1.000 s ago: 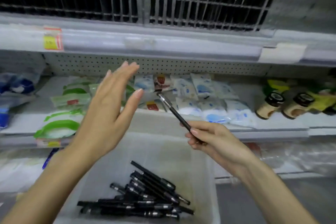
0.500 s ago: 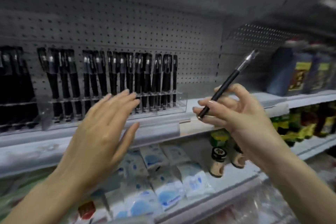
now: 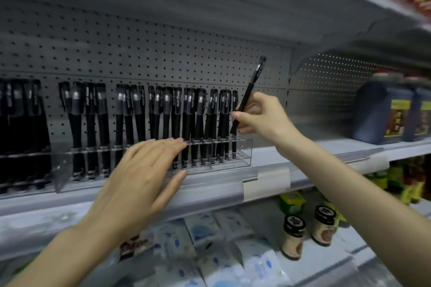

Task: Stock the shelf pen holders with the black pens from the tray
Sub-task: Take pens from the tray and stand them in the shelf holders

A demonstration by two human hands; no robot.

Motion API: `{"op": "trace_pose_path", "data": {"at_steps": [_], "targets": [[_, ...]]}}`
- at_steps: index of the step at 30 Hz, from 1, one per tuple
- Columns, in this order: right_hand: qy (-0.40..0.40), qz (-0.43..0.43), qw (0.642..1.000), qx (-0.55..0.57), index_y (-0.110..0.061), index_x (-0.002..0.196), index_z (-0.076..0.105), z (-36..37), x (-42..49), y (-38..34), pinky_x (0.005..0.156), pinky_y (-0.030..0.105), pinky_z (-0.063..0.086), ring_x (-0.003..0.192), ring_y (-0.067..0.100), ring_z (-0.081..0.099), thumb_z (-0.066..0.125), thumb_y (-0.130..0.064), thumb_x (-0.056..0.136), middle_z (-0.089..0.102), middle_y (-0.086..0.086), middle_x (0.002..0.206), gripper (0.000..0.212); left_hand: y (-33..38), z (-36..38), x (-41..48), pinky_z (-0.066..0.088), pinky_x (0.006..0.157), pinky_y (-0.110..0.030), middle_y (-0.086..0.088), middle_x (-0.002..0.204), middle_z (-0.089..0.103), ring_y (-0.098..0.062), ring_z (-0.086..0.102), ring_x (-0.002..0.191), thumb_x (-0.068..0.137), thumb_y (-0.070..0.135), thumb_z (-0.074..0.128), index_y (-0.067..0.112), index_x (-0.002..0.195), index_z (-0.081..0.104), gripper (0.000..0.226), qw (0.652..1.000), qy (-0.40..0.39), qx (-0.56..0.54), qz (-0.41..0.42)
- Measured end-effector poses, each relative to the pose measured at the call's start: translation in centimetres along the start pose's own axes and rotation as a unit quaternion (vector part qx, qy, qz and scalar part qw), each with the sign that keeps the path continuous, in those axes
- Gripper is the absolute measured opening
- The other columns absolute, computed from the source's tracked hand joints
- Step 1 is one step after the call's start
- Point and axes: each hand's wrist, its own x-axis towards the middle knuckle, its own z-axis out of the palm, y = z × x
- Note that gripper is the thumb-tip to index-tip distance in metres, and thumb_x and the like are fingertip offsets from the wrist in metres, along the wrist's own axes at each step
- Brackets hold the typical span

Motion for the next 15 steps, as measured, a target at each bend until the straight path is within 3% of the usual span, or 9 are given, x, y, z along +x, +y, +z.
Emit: {"op": "trace_pose_path", "data": {"at_steps": [8, 12, 15], "targets": [[-0.003, 0.001, 0.999, -0.050, -0.003, 0.090, 0.060, 0.4, 0.6, 0.9, 0.067, 0.036, 0.060, 0.068, 0.023, 0.071, 0.074, -0.015, 0.081, 0.071, 0.013, 0.080, 0.020, 0.0, 0.3, -0.3, 0.027, 0.105, -0.029, 0.003, 0.131, 0.058, -0.007, 0.045, 0.121, 0.097, 0.048, 0.033, 0.016, 0.134, 0.051, 0.051, 1.000, 0.010, -0.007, -0.011], [-0.029, -0.002, 0.998, -0.063, -0.012, 0.079, 0.057, 0.7, 0.8, 1.3, 0.068, 0.036, 0.059, 0.066, 0.021, 0.070, 0.076, -0.016, 0.077, 0.071, 0.011, 0.070, 0.020, 0.0, 0.4, -0.3, 0.028, 0.105, -0.029, 0.002, 0.131, 0.058, -0.009, 0.050, 0.120, 0.097, 0.047, 0.036, 0.015, 0.133, 0.052, 0.051, 1.000, 0.010, 0.000, -0.008], [-0.034, -0.021, 0.995, -0.090, -0.020, 0.080, 0.054, 0.9, 1.0, 1.6, 0.078, 0.041, 0.057, 0.067, 0.018, 0.068, 0.079, -0.023, 0.074, 0.071, 0.004, 0.064, 0.026, -0.1, 0.5, -0.3, 0.029, 0.104, -0.029, 0.002, 0.130, 0.059, -0.009, 0.050, 0.119, 0.096, 0.046, 0.037, 0.015, 0.133, 0.052, 0.050, 1.000, 0.017, 0.005, -0.004]]}}
